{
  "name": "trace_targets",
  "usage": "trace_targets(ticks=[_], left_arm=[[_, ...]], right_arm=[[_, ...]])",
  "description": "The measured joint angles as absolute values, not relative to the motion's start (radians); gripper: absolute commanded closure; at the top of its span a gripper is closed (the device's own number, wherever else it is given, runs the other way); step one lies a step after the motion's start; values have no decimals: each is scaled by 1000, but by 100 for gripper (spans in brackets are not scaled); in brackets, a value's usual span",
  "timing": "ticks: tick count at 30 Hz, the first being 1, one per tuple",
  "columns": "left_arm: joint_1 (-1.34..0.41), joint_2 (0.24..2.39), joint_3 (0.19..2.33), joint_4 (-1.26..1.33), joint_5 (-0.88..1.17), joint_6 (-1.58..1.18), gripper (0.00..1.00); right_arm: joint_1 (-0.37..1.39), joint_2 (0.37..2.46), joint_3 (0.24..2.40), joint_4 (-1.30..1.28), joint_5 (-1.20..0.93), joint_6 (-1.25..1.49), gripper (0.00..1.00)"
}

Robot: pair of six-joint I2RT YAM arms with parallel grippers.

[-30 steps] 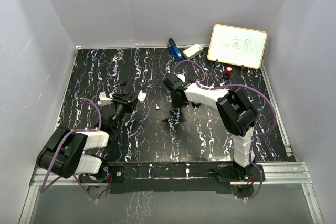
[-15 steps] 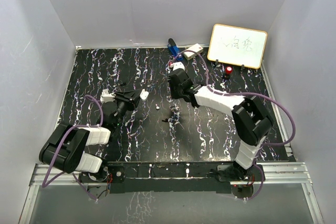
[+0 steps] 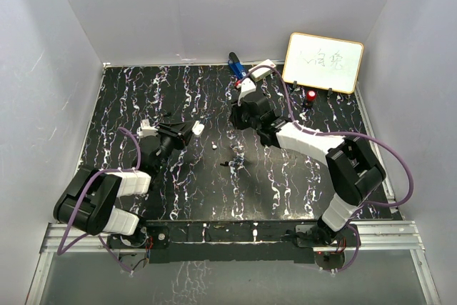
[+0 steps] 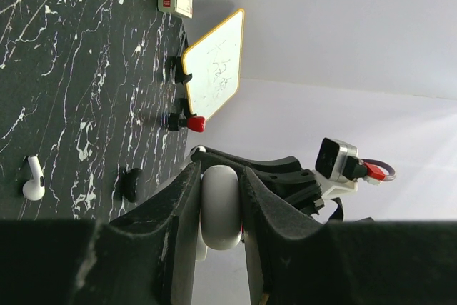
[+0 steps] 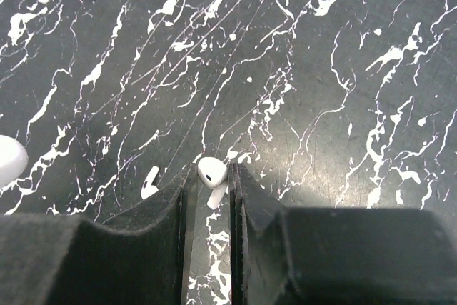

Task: Insert the wireless bluetooth earbuds into the charging case
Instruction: Pick up the earbud from the center of the board, then place the earbud in the charging case.

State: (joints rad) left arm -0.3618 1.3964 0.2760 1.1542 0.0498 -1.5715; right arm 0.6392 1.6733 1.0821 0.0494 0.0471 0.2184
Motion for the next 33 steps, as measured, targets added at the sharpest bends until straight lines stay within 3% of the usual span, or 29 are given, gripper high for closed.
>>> trace_targets(ticks=[33], left_arm=[[-362,1396,277,1144,54,-1571,100]], right_arm=[[620,1661,1082,91,24,215,100]])
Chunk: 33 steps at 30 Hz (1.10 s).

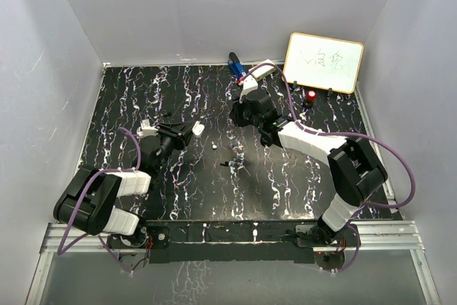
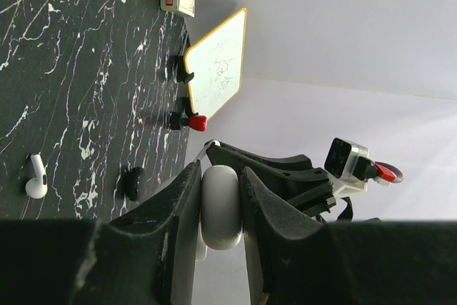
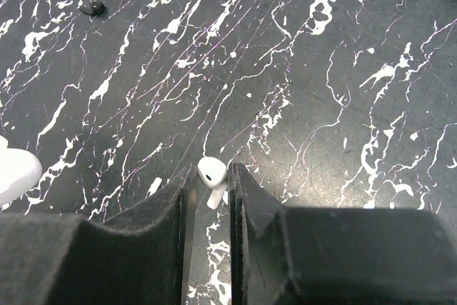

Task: Insert the wireless bluetooth earbuds into the charging case
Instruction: Place the earbud in the charging case.

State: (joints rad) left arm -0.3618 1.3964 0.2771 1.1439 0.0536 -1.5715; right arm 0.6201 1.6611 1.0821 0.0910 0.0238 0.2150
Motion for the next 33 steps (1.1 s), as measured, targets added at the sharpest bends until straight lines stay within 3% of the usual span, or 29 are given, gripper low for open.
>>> trace_targets(ticks=[8,20,33], left_arm=[[-362,1418,319,1129,60,-1573,100],[-362,1649,442,1196,184,-1675,100],[-362,1529,485,1036,178,-1687,100]], right_arm=[[620,1641,1063,138,-11,202,100],[620,1583,1016,346,-160,113,100],[620,1583,905,622,-297,54,100]])
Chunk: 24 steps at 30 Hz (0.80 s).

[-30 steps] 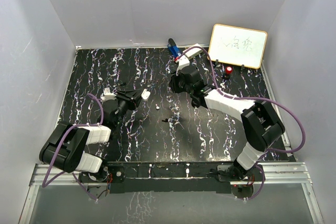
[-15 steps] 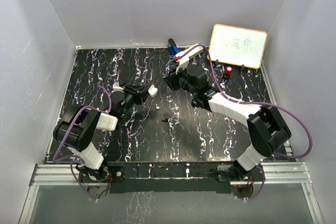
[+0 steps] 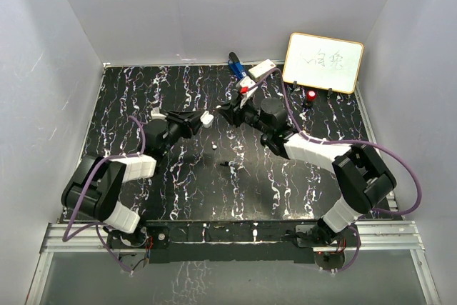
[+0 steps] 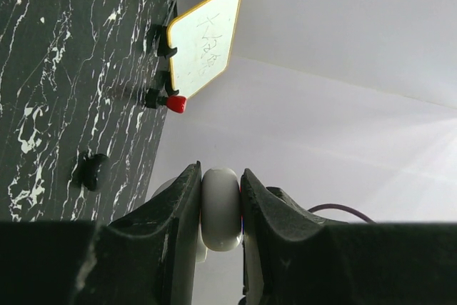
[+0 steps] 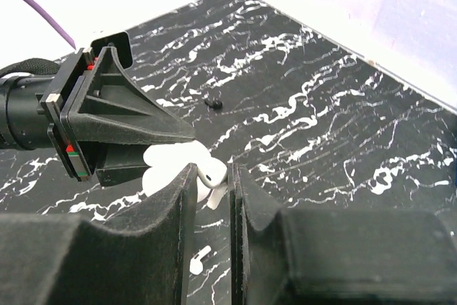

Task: Insert the wireless bluetooth earbuds into the charging case
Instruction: Place the earbud in the charging case.

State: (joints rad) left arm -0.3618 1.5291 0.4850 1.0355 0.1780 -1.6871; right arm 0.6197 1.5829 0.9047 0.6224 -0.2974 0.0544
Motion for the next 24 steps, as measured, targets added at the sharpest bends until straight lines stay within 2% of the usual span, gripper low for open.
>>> trace_targets(ticks=[5,24], left_arm=[[-362,1464,485,966,154,-1687,100],[-362,1463,485,958,149,-1707,100]], right_arm=[[620,1583,883,698,-324,49,100],[630,1612,883,820,-390,49,100]])
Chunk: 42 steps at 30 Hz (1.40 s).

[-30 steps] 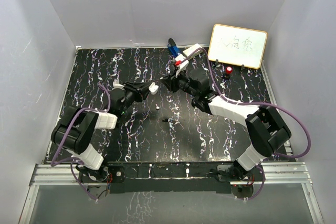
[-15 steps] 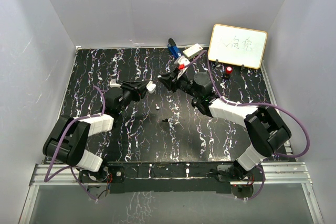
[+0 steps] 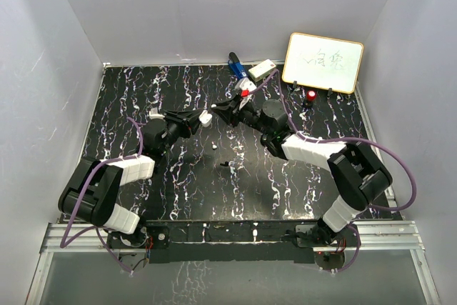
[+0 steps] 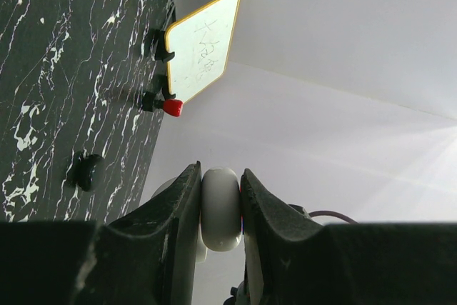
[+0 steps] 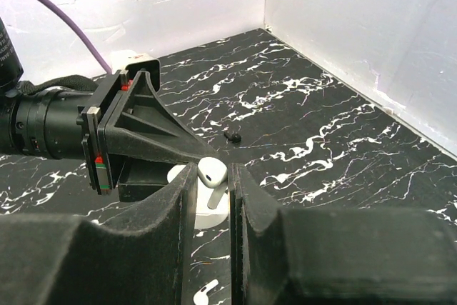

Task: Insert the wireless bluetooth earbuds into the charging case
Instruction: Place the earbud in the charging case.

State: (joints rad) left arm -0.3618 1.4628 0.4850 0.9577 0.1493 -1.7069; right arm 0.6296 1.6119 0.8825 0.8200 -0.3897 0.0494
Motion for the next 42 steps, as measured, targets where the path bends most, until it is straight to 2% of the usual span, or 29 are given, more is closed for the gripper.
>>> trace_targets(ticks=[42], left_arm=[[-362,1445,506,938,158,-1726,100]], right_arm=[[654,1694,883,915,-392,62,100]])
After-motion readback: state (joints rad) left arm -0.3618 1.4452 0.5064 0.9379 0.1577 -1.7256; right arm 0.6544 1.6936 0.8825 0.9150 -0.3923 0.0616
